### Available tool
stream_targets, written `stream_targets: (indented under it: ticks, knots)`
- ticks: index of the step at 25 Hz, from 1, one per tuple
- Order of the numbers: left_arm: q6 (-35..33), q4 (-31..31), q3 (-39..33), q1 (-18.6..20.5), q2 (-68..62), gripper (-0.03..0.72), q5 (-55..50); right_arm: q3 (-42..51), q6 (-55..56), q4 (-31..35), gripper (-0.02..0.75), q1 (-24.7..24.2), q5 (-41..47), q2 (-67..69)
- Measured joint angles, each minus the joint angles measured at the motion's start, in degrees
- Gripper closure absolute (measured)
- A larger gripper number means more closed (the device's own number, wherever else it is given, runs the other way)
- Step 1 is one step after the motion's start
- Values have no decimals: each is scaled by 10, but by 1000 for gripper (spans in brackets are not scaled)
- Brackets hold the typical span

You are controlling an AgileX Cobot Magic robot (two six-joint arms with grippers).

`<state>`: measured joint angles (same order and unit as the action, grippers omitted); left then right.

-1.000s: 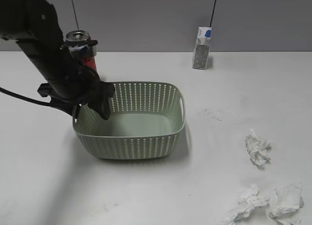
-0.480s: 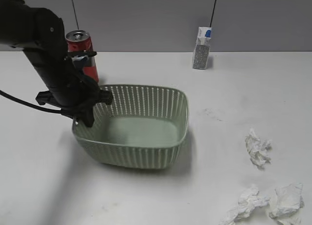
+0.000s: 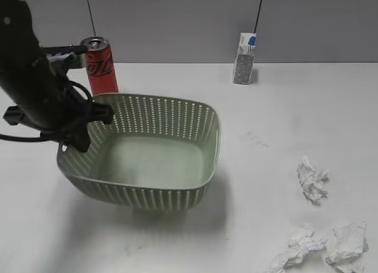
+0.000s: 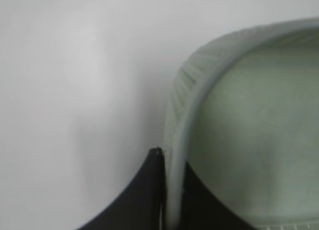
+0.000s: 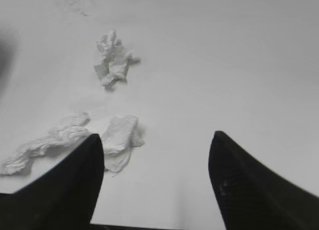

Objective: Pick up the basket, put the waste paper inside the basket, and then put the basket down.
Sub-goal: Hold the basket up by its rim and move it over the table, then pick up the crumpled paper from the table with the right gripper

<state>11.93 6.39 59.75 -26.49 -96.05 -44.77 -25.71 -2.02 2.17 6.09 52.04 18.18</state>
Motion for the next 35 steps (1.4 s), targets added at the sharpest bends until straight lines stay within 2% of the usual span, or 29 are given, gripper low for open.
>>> stream_targets:
  ticks: [3, 8, 10, 15, 18, 21, 26, 31, 33, 35]
  knots:
    - [36, -19, -47, -2, 33, 689, 37, -15, -17, 57, 238, 0, -37, 111]
    - [54, -23, -58, -5, 52, 689, 45, -42, -90, 166, 238, 0, -112, 322]
    - [62, -33, -62, -18, 52, 689, 42, -53, -108, 180, 238, 4, -141, 396]
    - [142, -126, -66, -83, 52, 689, 41, -87, -119, 180, 238, 57, -219, 593]
    - [161, -143, -65, -106, 51, 689, 44, -125, -116, 159, 238, 108, -269, 678]
    - [165, -149, -65, -109, 49, 689, 37, -167, -34, 71, 238, 143, -305, 747]
    - [165, -159, -65, -109, 48, 689, 17, -199, 164, -82, 238, 149, -312, 812]
    - [165, -159, -65, -109, 48, 689, 15, -199, 246, -118, 249, 149, -312, 851]
    - [165, -159, -65, -109, 48, 689, 15, -199, 251, -120, 321, 149, -312, 859]
    - [165, -159, -65, -109, 48, 689, 15, -199, 252, -121, 484, 149, -312, 859]
